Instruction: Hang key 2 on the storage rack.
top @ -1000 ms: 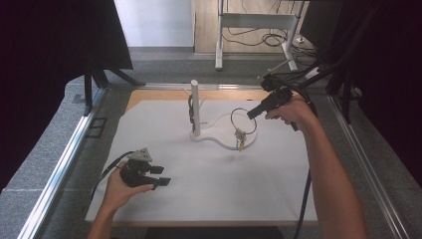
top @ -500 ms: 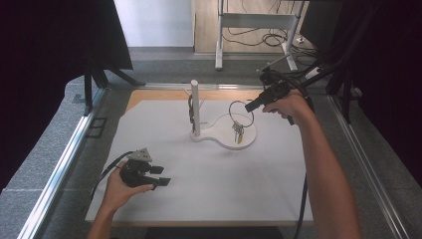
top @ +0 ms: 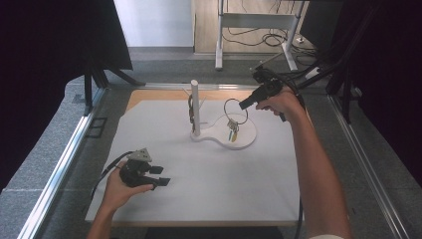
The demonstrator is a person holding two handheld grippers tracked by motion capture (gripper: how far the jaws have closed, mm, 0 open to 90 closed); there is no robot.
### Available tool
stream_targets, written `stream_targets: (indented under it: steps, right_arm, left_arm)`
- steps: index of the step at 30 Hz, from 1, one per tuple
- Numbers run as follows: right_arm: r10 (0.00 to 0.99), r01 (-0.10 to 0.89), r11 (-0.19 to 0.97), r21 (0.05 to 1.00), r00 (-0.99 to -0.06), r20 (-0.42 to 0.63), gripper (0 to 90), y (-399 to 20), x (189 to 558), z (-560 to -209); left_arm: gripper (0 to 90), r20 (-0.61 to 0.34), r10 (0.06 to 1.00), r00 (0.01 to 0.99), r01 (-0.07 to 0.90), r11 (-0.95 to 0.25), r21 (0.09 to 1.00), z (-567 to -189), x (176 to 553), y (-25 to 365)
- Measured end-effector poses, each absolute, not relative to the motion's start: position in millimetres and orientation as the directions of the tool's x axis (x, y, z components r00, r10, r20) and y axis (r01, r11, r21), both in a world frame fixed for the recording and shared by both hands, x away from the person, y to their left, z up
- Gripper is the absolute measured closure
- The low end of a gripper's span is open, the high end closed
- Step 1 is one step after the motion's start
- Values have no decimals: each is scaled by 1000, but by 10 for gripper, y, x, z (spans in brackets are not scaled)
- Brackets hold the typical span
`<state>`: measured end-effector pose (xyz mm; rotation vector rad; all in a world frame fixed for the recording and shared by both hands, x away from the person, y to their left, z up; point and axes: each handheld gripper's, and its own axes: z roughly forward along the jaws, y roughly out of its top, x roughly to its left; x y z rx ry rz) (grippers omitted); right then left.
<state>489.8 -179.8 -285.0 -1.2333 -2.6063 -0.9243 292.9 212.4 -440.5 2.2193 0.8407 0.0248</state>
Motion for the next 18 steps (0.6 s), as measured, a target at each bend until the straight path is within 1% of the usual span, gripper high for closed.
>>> stream_targets:
  steps: [18]
  right_arm:
    - [679, 720, 485, 497, -668, 304, 865, -1637, 5004, -2826]
  left_arm:
    - [442, -227, 579, 783, 560, -499, 661, -4386, 2925, 2152]
